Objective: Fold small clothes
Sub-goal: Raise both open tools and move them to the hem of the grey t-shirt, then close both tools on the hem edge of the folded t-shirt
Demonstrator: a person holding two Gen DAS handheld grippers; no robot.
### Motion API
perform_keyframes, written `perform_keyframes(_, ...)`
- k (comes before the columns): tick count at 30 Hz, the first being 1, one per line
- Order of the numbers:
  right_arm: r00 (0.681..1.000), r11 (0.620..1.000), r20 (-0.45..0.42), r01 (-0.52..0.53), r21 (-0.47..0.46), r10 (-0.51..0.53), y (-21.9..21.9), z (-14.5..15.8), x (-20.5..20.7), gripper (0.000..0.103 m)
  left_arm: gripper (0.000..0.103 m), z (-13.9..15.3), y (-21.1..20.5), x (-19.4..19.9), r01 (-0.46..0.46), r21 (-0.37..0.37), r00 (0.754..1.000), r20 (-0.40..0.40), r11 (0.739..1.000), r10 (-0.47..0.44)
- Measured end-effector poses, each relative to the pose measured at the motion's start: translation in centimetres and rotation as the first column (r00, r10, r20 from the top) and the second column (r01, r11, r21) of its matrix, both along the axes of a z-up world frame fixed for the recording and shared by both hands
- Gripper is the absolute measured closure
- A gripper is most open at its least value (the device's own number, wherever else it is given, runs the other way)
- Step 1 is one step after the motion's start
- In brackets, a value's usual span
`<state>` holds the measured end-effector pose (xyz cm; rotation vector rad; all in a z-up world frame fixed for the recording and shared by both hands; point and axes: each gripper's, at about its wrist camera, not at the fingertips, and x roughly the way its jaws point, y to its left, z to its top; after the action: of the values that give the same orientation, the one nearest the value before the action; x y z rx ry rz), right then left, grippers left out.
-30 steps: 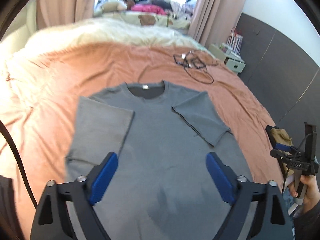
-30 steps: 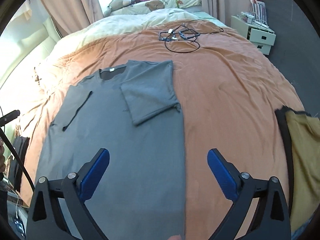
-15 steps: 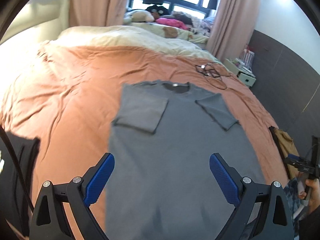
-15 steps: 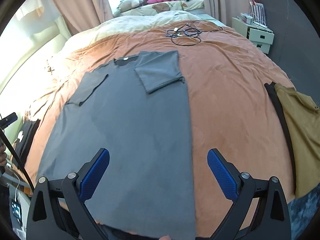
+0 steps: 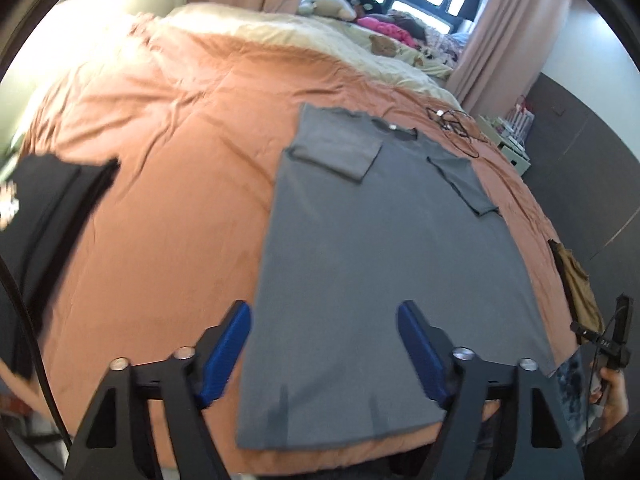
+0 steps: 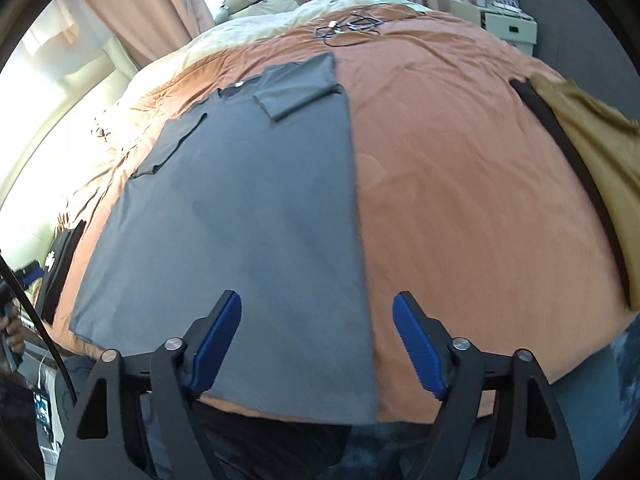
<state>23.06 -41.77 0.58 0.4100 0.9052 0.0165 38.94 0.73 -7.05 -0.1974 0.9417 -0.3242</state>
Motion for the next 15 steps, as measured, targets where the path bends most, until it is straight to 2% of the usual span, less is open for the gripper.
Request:
perform_keyframes(2,1.0,1.0,-0.006,0.011,0.024,-0.011,-0.4,-1.0,-0.5,0.031,0.039,-0.9,0.7,-0.5,-0.019,-0.022,1.0,-0.019,1.0,0.018)
perform_keyframes(6,0.999,0.995,-0.016,0.031,0.092,-0.029,-1.6,-3.7,-1.4,0.037,0.045,-3.5,2.1,-2.1,-0.057,-0.014,0.997,-0.046,0.998,0.056)
perform_keyframes(12,0.999,0.976,-0.015,0.052,0.211,-0.05,-3.1,-6.8,-1.5,0.044,0.049,-8.4,4.9,-3.5,-0.112,-0.034,0.985,-0.133,0.993,0.107)
perform_keyframes(15,0.998,0.962,0.012,0.056,0.268,-0.061,-3.9,-7.4,-1.7,0.044,0.05,-10.4,6.5,-3.7,-0.141,-0.099,0.974,-0.191,0.985,0.121)
